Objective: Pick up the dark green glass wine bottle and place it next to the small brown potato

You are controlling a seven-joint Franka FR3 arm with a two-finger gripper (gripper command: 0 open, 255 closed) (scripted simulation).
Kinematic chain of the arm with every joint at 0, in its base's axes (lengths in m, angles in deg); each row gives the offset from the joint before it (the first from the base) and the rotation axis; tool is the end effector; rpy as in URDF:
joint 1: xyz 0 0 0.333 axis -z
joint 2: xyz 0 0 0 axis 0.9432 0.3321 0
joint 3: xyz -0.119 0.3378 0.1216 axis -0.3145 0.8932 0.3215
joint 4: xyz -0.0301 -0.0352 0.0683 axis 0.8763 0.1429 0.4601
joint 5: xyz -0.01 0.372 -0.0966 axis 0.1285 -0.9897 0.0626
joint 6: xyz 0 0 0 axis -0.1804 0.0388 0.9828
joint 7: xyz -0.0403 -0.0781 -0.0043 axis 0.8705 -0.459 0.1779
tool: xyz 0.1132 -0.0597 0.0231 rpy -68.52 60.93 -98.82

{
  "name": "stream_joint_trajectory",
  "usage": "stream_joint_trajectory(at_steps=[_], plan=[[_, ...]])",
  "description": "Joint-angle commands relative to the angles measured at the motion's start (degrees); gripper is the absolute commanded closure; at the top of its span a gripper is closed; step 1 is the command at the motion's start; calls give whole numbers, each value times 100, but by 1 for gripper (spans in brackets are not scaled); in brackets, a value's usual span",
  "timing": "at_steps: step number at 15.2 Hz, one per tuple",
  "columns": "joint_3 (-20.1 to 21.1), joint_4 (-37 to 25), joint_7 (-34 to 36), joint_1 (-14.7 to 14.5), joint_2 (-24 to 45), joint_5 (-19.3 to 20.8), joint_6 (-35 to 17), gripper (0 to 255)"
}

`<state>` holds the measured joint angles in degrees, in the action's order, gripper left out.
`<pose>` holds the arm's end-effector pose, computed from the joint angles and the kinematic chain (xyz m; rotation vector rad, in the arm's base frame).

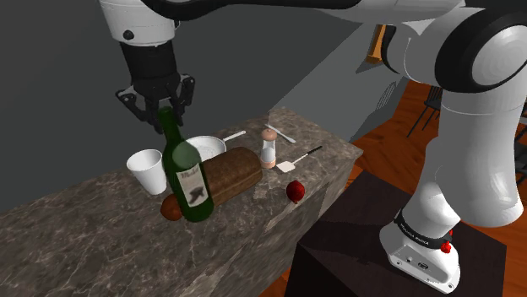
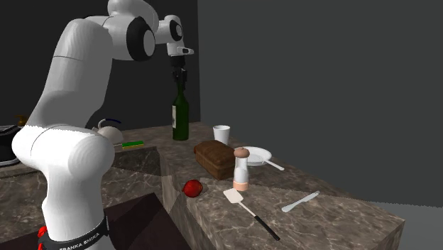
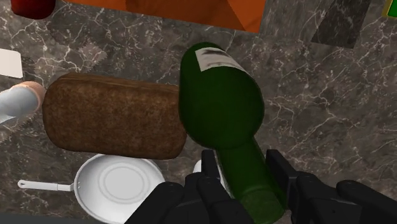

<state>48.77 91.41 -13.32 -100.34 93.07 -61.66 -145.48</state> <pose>0.4990 0.4626 0.6343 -3.1318 -0.0319 -0.1470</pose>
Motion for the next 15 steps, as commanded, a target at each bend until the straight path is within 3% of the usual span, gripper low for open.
stream_joint_trajectory(at_steps=[1,15], plan=[[3,120,46,-14,20,11,-144,255],[-11,1551,121,145,-213,-46,-1343,255]])
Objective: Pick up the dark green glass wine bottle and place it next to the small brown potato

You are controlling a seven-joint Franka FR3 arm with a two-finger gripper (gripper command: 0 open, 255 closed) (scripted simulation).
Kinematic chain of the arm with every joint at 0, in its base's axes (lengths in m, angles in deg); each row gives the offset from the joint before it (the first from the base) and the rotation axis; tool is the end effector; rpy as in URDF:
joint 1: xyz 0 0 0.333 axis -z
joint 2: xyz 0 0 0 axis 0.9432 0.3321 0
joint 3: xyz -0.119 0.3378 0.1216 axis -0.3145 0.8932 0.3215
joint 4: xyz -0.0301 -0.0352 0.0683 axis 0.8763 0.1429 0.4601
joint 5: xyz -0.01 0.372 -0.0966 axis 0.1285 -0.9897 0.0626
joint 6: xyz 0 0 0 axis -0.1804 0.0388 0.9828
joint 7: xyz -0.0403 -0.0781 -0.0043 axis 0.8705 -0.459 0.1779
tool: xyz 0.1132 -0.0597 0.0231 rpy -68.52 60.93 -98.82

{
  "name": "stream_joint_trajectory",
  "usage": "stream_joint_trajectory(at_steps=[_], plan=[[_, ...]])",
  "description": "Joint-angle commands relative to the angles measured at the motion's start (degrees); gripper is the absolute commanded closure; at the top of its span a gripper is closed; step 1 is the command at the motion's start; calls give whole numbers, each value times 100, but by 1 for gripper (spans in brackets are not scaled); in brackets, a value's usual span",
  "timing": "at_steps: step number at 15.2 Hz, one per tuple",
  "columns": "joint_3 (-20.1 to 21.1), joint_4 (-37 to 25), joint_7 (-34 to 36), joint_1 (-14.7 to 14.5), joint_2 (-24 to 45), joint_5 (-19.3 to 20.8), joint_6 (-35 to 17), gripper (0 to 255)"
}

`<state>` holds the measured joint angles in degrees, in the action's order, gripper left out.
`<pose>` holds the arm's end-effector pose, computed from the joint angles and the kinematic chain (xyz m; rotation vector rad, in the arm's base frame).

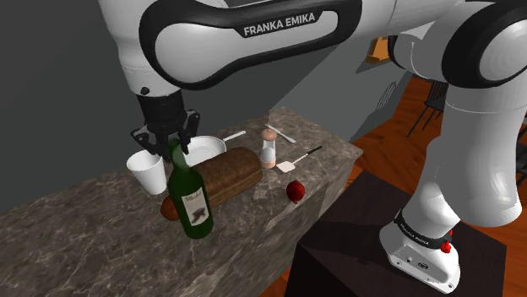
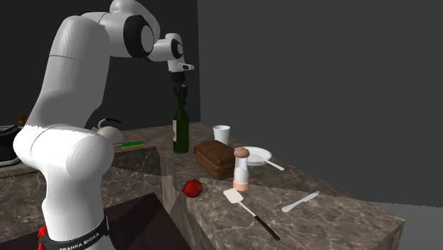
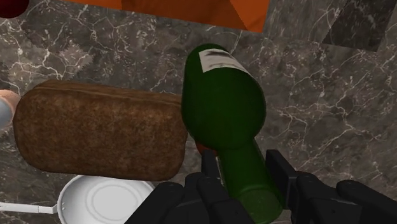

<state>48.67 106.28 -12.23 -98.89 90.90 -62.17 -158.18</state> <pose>0.4978 0.4649 0.5581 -3.1317 -0.0305 -0.1476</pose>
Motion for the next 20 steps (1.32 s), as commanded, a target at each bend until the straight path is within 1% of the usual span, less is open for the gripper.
stream_joint_trajectory(at_steps=[1,9,16,17,20], plan=[[-3,144,19,6,2,6,-151,255],[-24,710,81,38,38,43,-747,255],[-24,710,81,38,38,43,-747,255],[-24,710,80,38,38,43,-747,0],[-24,709,80,38,39,43,-747,0]])
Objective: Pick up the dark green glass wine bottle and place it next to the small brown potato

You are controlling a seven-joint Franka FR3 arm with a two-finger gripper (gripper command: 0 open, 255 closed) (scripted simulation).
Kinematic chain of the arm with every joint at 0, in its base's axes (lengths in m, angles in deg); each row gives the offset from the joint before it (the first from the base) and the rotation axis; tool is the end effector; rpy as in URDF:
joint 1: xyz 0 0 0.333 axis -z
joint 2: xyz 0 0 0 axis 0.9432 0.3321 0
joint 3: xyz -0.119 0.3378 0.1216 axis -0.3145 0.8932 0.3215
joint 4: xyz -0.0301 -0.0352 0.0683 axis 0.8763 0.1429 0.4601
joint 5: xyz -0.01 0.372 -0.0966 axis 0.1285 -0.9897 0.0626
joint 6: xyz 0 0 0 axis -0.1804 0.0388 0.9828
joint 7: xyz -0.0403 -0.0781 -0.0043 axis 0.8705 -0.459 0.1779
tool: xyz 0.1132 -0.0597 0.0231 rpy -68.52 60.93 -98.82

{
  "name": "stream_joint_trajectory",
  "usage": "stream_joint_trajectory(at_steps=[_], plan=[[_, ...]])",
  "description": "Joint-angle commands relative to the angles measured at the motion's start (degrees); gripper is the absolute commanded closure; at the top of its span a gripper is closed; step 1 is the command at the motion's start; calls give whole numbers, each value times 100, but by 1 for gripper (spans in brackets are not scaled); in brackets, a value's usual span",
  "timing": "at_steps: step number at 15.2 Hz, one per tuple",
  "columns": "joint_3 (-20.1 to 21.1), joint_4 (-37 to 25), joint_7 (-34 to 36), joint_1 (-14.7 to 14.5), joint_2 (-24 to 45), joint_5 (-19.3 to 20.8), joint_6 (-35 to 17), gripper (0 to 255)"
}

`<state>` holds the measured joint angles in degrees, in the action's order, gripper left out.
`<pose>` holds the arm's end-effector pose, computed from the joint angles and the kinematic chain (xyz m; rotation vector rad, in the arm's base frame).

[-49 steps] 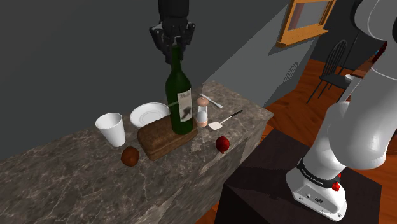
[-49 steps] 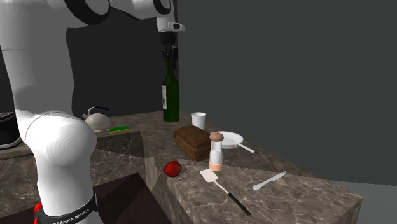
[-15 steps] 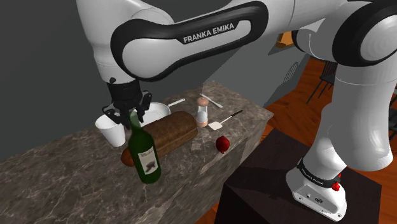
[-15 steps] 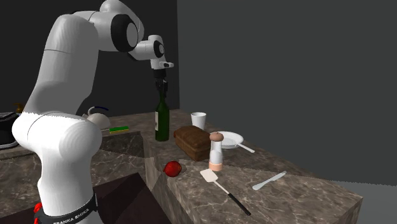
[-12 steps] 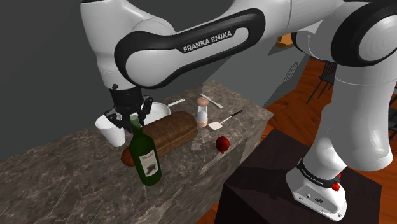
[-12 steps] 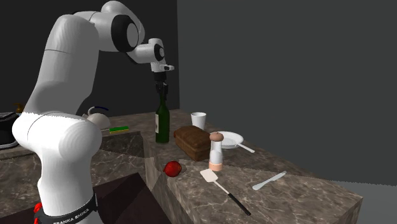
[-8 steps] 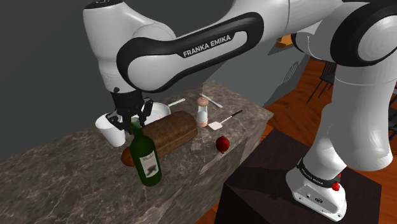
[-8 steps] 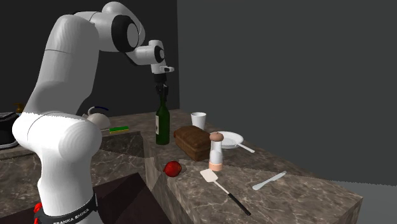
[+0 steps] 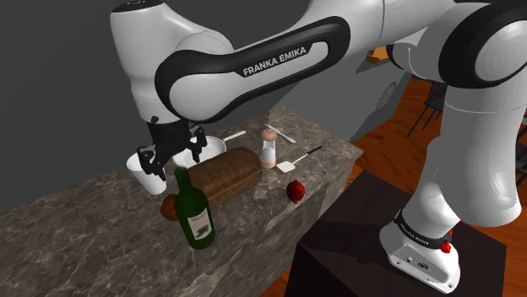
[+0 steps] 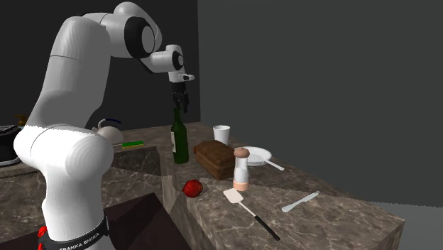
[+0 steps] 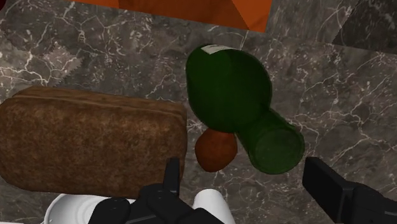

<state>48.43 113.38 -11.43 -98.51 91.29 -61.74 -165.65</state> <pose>0.4984 0.4658 0.5068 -3.1309 -0.0304 -0.1486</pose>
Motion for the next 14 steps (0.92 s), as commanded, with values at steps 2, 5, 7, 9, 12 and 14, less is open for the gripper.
stream_joint_trajectory(at_steps=[2,5,7,9,12,14], plan=[[0,0,0,0,0,0,0,0],[30,-436,-41,-28,-99,-51,527,0],[36,-568,-50,-38,-112,-59,672,0],[36,-567,-50,-38,-113,-59,672,0],[36,-568,-50,-38,-112,-59,672,0],[36,-568,-50,-38,-112,-59,672,0]])
